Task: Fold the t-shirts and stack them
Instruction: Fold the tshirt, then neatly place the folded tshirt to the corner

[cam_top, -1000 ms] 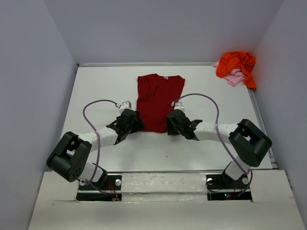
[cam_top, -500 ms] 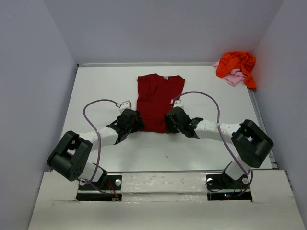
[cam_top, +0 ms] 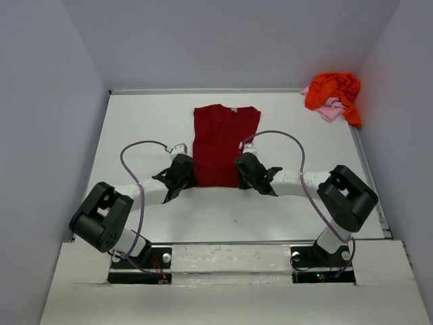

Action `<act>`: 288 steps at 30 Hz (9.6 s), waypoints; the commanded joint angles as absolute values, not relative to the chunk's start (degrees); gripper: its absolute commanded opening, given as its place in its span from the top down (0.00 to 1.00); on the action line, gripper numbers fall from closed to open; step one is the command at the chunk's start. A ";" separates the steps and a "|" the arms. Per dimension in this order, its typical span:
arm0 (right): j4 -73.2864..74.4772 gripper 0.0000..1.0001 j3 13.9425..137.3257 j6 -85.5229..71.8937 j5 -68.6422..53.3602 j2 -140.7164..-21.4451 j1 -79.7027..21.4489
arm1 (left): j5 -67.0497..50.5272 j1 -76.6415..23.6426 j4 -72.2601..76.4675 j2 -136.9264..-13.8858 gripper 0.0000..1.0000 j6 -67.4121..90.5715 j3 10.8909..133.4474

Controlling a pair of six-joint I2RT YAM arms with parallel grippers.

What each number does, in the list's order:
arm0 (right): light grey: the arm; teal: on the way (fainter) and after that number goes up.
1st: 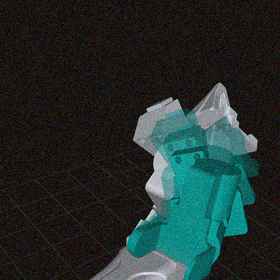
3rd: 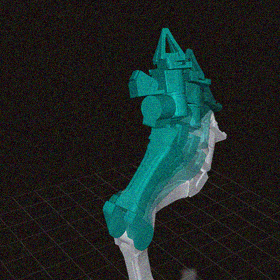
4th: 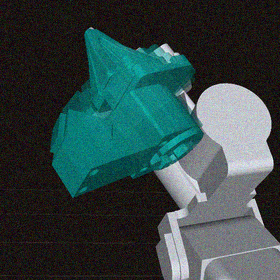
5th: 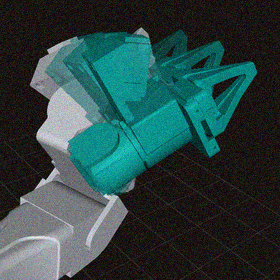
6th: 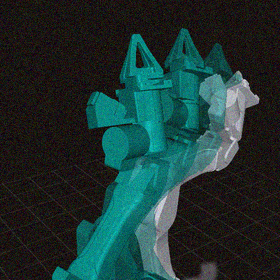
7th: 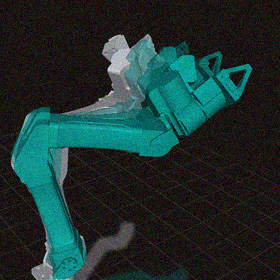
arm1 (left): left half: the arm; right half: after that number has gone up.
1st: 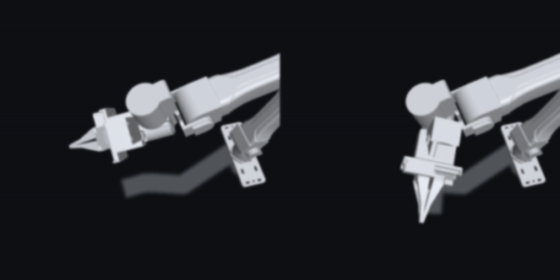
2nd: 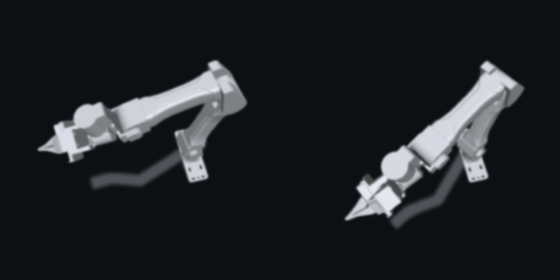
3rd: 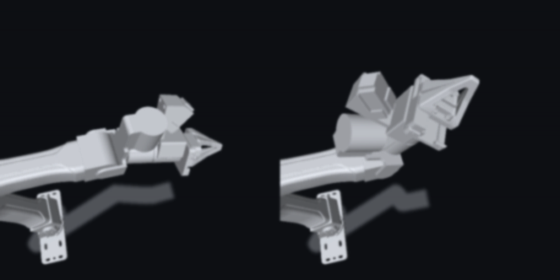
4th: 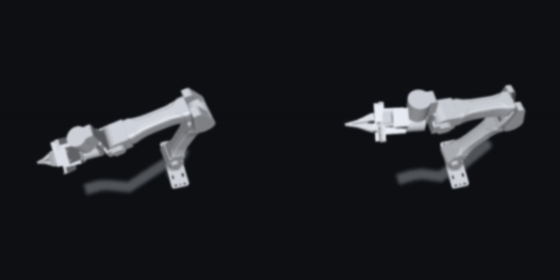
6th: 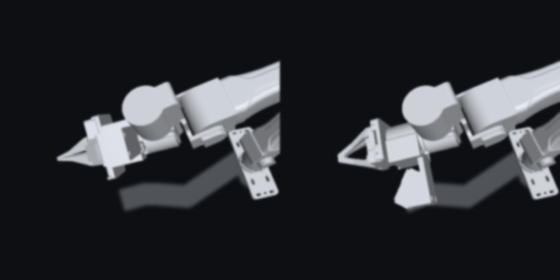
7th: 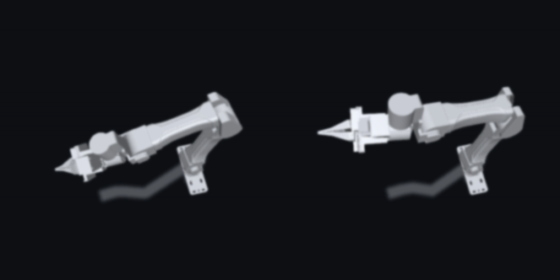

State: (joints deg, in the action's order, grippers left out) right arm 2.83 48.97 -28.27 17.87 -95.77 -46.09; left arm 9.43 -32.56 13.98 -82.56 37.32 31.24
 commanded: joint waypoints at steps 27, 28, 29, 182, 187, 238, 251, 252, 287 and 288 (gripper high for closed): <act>21.09 1.00 44.11 -32.87 24.16 -63.01 -45.79 | 16.17 -41.93 0.79 -54.04 1.00 40.61 30.49; 20.92 1.00 45.86 -32.78 26.35 -63.80 -45.79 | 15.74 -41.58 1.75 -55.10 1.00 39.82 31.63; 20.66 1.00 46.66 -32.61 27.50 -65.98 -45.79 | 15.65 -41.22 2.19 -57.80 1.00 39.12 33.99; 17.76 0.32 76.99 16.52 31.11 -114.60 -43.59 | 6.68 -21.88 -2.29 -75.32 0.01 22.59 70.31; 16.17 0.32 78.13 16.79 29.88 -117.24 -43.59 | 5.89 -21.71 -2.29 -75.59 0.01 22.94 70.31; 18.11 1.00 72.16 8.88 16.43 -103.01 -43.07 | -23.64 -20.39 46.14 -112.85 0.01 53.44 50.62; 18.98 1.00 72.34 8.26 15.91 -101.87 -43.07 | -24.87 -20.83 47.98 -117.33 0.01 53.96 52.64; 19.07 1.00 72.25 8.09 15.91 -101.87 -43.07 | -24.96 -20.83 47.99 -117.33 0.01 53.96 52.91; 15.30 0.40 50.81 -16.26 4.84 -85.61 -47.99 | -18.73 -12.75 -3.93 -132.35 1.00 28.40 102.01; 14.68 0.40 50.19 -16.87 4.22 -85.00 -49.21 | -16.98 -11.44 -5.87 -134.71 1.00 26.04 107.35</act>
